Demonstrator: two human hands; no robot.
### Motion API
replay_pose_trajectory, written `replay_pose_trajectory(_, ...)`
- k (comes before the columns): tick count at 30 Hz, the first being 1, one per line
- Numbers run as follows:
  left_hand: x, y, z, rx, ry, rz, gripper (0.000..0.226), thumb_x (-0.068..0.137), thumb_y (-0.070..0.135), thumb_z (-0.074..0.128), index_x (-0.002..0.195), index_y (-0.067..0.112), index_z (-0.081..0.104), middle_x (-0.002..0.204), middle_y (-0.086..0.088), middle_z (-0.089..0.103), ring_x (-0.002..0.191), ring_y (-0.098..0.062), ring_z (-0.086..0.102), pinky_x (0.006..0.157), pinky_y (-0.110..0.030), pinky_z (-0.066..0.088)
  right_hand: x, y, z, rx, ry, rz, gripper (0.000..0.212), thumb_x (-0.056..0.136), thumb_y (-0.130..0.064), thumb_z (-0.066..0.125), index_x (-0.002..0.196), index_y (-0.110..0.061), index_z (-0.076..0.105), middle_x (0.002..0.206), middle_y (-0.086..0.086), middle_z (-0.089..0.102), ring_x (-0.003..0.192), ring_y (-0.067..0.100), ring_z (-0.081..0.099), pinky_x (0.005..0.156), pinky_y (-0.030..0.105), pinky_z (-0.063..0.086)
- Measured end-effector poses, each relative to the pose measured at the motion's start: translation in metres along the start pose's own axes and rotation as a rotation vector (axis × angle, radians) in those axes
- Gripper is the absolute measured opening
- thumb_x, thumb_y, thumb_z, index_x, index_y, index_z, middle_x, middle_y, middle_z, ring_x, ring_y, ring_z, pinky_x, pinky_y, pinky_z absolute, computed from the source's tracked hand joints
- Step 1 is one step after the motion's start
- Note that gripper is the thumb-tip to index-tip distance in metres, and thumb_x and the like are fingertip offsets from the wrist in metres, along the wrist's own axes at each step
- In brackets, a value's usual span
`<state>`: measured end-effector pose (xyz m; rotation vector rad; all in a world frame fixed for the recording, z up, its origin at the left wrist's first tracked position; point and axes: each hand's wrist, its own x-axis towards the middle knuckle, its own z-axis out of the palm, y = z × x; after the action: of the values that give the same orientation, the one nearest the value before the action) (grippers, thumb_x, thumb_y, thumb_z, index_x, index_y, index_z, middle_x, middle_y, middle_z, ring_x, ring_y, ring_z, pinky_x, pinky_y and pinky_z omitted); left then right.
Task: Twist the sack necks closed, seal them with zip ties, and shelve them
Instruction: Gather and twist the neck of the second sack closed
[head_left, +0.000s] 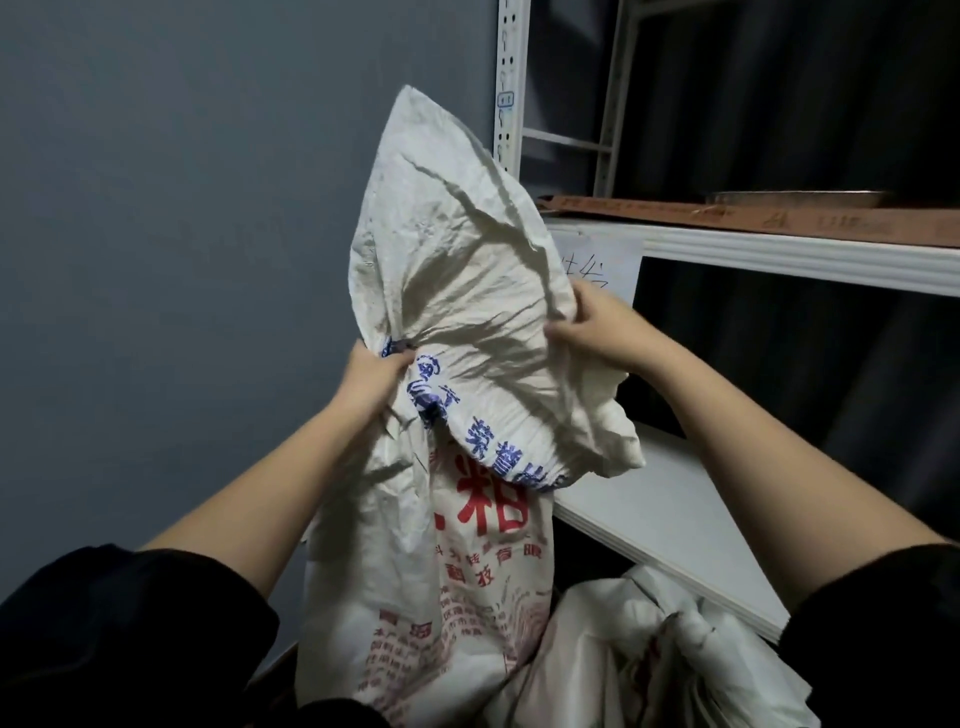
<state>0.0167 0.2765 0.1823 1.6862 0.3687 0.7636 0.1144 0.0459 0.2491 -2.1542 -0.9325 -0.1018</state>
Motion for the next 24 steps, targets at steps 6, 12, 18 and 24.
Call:
replay_pose_trajectory(6, -0.034, 0.013, 0.014, 0.094, -0.439, 0.04, 0.017, 0.081, 0.018, 0.075, 0.082, 0.019, 0.058, 0.055, 0.015, 0.061, 0.047, 0.007, 0.054, 0.052, -0.006, 0.042, 0.023, -0.05, -0.01, 0.005, 0.43, -0.142, 0.014, 0.094, -0.017, 0.044, 0.093, -0.01, 0.056, 0.088, -0.001, 0.057, 0.087, 0.016, 0.051, 0.071, 0.033, 0.036)
replay_pose_trajectory(12, -0.04, 0.011, 0.033, 0.113, -0.383, 0.102, 0.029, 0.085, 0.013, 0.07, 0.113, 0.01, 0.064, 0.106, 0.004, 0.069, 0.091, 0.002, 0.064, 0.082, -0.011, 0.048, 0.034, -0.097, -0.002, 0.345, 0.418, -0.221, 0.026, 0.09, -0.013, 0.052, 0.065, -0.02, 0.05, 0.064, -0.01, 0.046, 0.061, 0.001, 0.04, 0.052, 0.014, 0.03)
replay_pose_trajectory(18, -0.034, 0.004, 0.017, 0.181, -0.197, 0.129, 0.033, 0.094, 0.01, 0.055, 0.127, 0.006, 0.057, 0.117, -0.002, 0.06, 0.116, -0.017, 0.055, 0.088, -0.014, 0.035, 0.022, -0.065, -0.016, 0.21, 0.106, -0.243, 0.048, 0.083, -0.032, 0.072, 0.123, -0.019, 0.048, 0.121, -0.004, 0.055, 0.107, 0.003, 0.052, 0.091, 0.012, 0.039)
replay_pose_trajectory(24, -0.036, 0.006, 0.011, 0.068, -0.111, -0.05, 0.037, 0.096, 0.015, 0.052, 0.129, -0.002, 0.054, 0.119, -0.027, 0.061, 0.09, -0.029, 0.063, 0.072, -0.033, 0.045, 0.012, -0.011, -0.021, -0.042, -0.189, -0.011, 0.083, 0.076, -0.024, 0.079, 0.143, -0.018, 0.031, 0.135, -0.004, 0.047, 0.12, 0.01, 0.048, 0.099, 0.022, 0.039)
